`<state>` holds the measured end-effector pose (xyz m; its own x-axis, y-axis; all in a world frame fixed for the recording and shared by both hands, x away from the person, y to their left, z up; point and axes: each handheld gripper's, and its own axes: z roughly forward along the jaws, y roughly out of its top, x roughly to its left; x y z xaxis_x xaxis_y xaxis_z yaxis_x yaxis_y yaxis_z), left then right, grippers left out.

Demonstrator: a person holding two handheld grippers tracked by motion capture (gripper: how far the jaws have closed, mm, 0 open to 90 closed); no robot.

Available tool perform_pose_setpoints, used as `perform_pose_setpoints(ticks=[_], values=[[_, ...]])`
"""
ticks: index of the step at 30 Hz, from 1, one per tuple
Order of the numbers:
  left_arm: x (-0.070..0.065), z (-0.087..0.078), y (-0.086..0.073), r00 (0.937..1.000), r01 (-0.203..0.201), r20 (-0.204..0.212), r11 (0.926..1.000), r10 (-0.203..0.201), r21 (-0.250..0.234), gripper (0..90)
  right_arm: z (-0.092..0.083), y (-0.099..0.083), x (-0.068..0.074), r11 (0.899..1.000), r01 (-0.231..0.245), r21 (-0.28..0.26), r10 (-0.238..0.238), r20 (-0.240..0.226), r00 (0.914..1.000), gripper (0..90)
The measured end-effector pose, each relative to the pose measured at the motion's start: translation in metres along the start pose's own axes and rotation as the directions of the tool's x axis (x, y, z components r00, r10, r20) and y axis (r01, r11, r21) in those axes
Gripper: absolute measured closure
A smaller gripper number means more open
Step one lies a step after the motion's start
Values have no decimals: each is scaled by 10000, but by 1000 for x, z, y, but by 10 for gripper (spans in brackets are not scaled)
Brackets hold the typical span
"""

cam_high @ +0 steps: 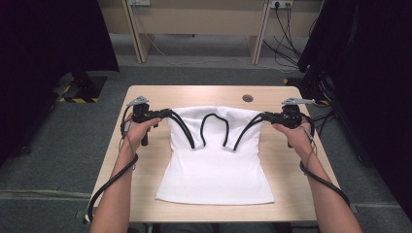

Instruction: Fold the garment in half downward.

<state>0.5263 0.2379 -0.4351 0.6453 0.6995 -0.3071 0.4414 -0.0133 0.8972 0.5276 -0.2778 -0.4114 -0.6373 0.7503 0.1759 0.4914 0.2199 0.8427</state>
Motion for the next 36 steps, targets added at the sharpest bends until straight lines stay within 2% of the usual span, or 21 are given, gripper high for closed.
perform_pose_setpoints(ticks=[6, 36], values=[[-1, 1, 3, 9998, -159, -83, 9999, 159, 22, 826, -1, 3, 0, 10000, 37, -33, -37, 37, 10000, 798], [-5, -3, 18, 9989, -395, -256, 9988, 388, -282, 826, -3, 23, 4, 9994, 166, -305, -160, 201, 9997, 798]])
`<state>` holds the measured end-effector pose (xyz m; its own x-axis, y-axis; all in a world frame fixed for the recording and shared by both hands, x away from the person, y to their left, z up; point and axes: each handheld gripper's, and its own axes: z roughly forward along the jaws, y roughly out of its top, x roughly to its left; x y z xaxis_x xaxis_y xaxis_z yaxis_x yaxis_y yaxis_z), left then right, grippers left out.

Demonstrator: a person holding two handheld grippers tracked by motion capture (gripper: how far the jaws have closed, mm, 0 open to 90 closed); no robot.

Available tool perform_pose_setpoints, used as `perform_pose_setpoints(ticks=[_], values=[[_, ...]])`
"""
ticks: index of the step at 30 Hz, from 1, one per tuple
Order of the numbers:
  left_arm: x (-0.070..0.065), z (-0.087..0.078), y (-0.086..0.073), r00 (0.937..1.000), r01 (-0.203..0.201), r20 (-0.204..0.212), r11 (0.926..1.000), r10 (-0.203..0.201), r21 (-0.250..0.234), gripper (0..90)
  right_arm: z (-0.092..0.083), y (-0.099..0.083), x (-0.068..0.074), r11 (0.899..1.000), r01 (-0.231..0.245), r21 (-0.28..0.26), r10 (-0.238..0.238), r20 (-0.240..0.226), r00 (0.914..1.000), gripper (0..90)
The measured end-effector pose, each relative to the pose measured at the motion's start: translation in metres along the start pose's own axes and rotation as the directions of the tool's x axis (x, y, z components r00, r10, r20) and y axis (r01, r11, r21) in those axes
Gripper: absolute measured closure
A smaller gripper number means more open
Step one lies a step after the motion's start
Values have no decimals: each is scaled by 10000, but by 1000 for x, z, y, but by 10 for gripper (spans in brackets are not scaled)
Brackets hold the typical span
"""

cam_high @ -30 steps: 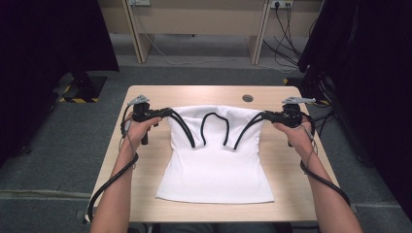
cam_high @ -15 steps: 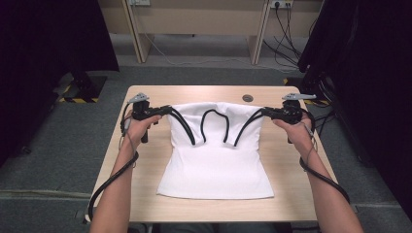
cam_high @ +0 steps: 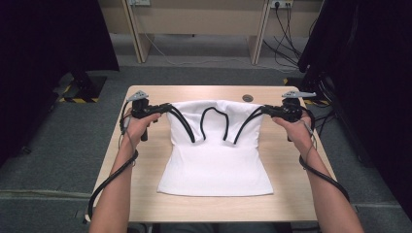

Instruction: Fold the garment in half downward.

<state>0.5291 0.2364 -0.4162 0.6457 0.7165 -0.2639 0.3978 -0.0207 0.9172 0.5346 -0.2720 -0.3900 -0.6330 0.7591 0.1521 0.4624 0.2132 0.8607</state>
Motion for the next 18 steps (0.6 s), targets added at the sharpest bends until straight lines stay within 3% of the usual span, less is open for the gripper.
perform_pose_setpoints(ticks=[18], values=[[-1, -5, 11, 9999, -86, -71, 9998, 85, -184, 825, -2, 11, 3, 9998, 128, -141, -128, 32, 9999, 798]])
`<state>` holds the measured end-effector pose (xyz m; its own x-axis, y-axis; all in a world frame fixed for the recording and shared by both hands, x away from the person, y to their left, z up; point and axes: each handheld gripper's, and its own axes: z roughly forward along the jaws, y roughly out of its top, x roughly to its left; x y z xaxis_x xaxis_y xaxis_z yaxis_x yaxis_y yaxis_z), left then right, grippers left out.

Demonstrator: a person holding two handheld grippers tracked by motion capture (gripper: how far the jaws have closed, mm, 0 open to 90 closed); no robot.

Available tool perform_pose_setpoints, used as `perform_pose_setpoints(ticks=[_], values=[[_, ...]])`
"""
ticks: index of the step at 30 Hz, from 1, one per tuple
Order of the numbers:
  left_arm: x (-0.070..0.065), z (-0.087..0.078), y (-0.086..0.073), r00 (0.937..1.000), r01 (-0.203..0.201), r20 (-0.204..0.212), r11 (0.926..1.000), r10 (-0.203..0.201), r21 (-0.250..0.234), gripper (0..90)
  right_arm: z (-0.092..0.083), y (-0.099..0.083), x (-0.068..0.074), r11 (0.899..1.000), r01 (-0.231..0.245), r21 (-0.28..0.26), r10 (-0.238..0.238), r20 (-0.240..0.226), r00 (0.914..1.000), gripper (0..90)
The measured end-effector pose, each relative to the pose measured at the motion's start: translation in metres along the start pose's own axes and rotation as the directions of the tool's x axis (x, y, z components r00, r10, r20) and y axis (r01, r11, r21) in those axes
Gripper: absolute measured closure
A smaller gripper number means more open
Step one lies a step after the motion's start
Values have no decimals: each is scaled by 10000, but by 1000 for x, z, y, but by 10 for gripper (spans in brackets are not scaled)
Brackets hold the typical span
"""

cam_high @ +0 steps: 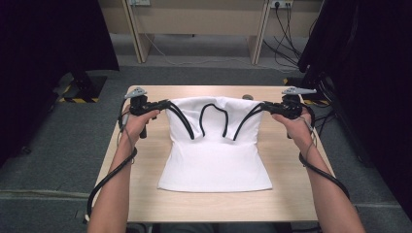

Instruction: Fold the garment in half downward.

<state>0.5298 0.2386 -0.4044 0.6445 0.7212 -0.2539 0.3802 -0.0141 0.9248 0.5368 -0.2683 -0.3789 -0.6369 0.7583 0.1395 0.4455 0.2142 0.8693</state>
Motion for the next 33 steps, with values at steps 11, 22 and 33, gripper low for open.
perform_pose_setpoints(ticks=[11, 22, 33], values=[[0, -2, 1, 10000, -25, -17, 10000, 25, -68, 824, 0, 4, 1, 10000, 56, -56, -55, 28, 10000, 798], [-2, -4, 9, 9998, -220, -40, 9997, 219, -122, 823, -1, 9, 3, 9998, 99, -159, -98, 41, 9999, 797], [-4, -5, 12, 9995, -322, -80, 9993, 321, -182, 823, -3, 15, 4, 9995, 148, -293, -146, 75, 9999, 797]])
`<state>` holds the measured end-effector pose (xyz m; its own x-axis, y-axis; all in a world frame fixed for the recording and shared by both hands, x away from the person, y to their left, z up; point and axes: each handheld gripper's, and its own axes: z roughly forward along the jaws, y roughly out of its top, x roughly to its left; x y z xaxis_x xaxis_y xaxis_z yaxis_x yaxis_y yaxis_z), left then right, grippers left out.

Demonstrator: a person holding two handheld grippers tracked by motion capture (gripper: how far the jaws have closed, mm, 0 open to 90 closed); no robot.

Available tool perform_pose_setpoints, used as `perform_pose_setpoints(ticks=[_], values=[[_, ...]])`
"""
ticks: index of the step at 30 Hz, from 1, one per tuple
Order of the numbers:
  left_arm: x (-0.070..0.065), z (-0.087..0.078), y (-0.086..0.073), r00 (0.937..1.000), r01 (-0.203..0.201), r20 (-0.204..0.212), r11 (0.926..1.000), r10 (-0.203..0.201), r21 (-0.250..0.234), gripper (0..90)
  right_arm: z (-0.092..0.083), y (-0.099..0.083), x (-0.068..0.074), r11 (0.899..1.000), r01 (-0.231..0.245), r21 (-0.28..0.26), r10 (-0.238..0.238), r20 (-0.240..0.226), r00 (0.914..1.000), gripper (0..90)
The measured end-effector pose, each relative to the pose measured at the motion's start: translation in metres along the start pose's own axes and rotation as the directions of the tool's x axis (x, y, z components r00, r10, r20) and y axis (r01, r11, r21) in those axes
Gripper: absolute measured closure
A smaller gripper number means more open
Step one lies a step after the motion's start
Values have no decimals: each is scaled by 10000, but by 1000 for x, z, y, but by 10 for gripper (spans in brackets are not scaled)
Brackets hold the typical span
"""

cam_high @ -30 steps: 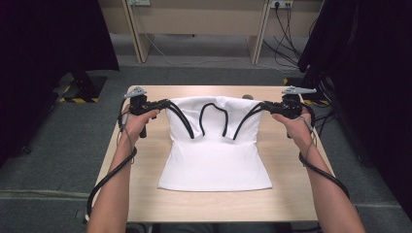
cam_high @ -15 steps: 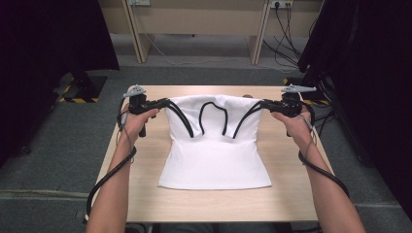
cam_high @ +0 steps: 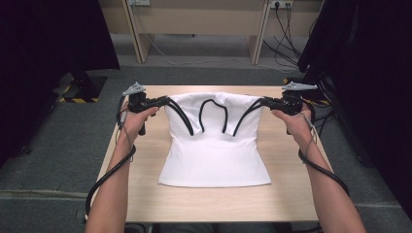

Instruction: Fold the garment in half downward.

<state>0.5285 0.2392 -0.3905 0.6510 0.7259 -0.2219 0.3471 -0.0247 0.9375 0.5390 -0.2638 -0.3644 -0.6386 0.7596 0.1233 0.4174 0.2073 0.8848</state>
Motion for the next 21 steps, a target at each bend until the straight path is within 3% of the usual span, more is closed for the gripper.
perform_pose_setpoints(ticks=[13, 19, 20, 21], values=[[-2, -1, 2, 9999, -150, -17, 9999, 150, 27, 824, 1, 2, 1, 10000, 41, -58, -41, 16, 10000, 797], [-2, 5, -17, 9999, -124, 2, 9984, 124, 553, 824, 6, -8, 0, 9996, 40, 262, -42, 67, 10000, 797], [-2, 5, -17, 9999, -124, 2, 9984, 124, 553, 824, 13, -21, 0, 9973, 196, 708, -209, 177, 9996, 797], [-2, 7, -27, 9999, -128, 23, 9965, 127, 830, 824, 13, -21, 0, 9973, 196, 708, -209, 177, 9996, 797]])
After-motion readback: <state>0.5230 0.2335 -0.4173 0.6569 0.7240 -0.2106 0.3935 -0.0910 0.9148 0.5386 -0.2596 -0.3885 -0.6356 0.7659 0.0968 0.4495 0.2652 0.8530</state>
